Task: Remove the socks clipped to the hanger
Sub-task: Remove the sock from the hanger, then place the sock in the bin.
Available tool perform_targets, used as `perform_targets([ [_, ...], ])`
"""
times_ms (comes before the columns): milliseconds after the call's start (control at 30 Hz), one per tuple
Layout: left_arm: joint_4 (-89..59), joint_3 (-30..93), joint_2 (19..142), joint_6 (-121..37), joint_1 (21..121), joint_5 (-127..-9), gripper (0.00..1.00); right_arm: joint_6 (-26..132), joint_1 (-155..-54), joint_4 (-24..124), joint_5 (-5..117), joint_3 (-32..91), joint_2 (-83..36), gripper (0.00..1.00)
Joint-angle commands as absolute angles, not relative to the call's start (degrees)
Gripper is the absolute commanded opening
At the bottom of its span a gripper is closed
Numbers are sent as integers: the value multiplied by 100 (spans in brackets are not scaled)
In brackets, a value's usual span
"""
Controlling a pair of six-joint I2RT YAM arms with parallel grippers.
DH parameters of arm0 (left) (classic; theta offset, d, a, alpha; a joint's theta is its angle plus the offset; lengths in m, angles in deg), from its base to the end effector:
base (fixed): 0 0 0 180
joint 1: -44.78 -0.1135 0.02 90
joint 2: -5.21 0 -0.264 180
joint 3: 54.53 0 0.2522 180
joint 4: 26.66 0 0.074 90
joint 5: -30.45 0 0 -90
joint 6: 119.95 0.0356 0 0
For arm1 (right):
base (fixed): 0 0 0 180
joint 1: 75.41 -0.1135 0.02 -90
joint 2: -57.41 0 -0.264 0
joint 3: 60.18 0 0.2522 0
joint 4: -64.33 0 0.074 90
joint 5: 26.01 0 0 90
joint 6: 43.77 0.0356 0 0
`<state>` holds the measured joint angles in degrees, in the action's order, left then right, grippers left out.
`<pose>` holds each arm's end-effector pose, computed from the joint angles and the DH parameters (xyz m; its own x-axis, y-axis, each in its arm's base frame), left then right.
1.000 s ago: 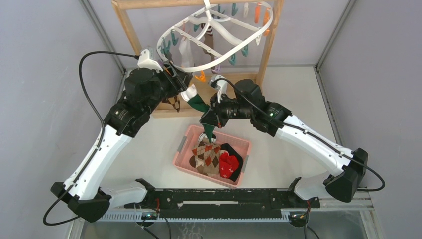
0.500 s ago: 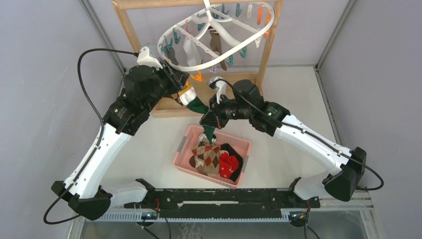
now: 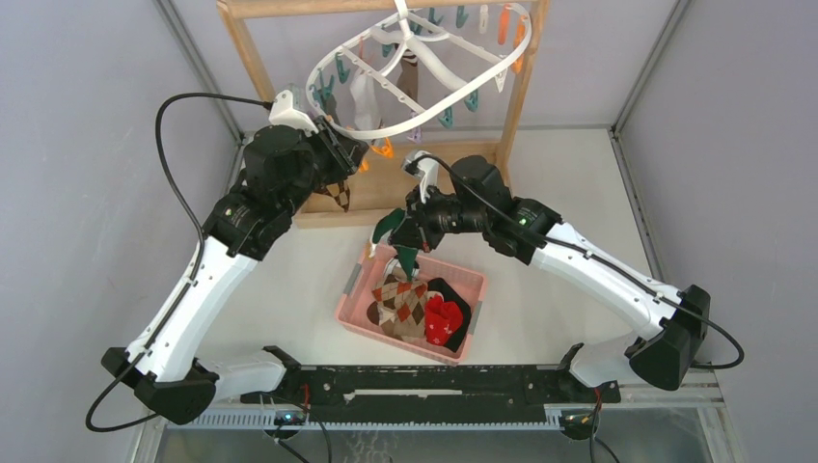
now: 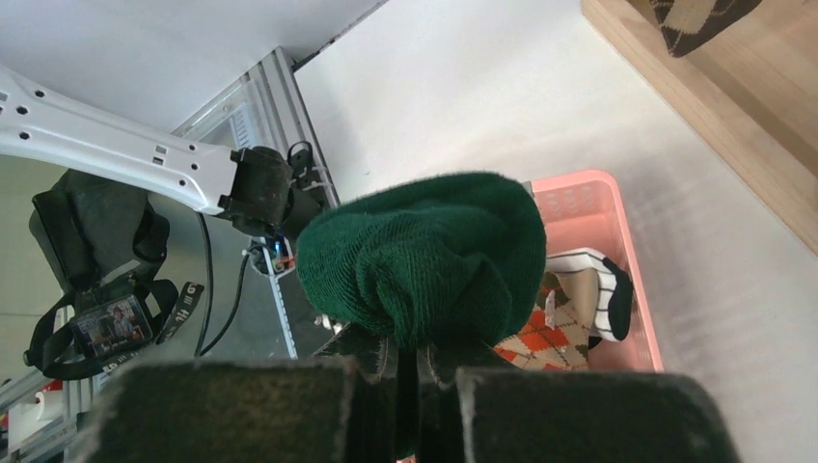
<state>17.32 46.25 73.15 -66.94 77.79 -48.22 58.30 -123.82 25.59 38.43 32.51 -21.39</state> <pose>0.2047 -0.1247 0.4739 -0.3536 -0.4738 -0.8065 0.2001 0.8040 -0.5600 0.1942 0.2419 0.3884 -0.4682 -0.2434 -0.8494 -0.8556 0.3650 0.3671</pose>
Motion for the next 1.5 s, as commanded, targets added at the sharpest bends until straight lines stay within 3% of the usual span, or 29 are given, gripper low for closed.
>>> perform_targets([
  [0, 1494, 4986, 7289, -6634, 7755, -4857, 24, 5833, -12375, 2601, 3776, 3020, -1993, 0],
  [467, 1706, 4894, 7130, -6588, 7756, -4765, 43, 5569, -12591, 1817, 3422, 2584, -2398, 0],
  [767, 1776, 4704, 6898, -6598, 7748, -4584, 45, 5389, -12862, 1569, 3384, 2583, -2667, 5],
  [867, 1785, 4616, 6806, -6607, 7747, -4512, 45, 5379, -12876, 1551, 3378, 2591, -2687, 13],
  [1067, 1812, 4534, 6727, -6607, 7734, -4422, 46, 5396, -12903, 1532, 3513, 2587, -2642, 43],
  [1300, 1841, 4503, 6682, -6599, 7739, -4383, 48, 5420, -12913, 1516, 3621, 2591, -2528, 51],
  [1467, 1944, 4491, 6611, -6549, 7733, -4318, 57, 5422, -12911, 1435, 3689, 2591, -2447, 56],
])
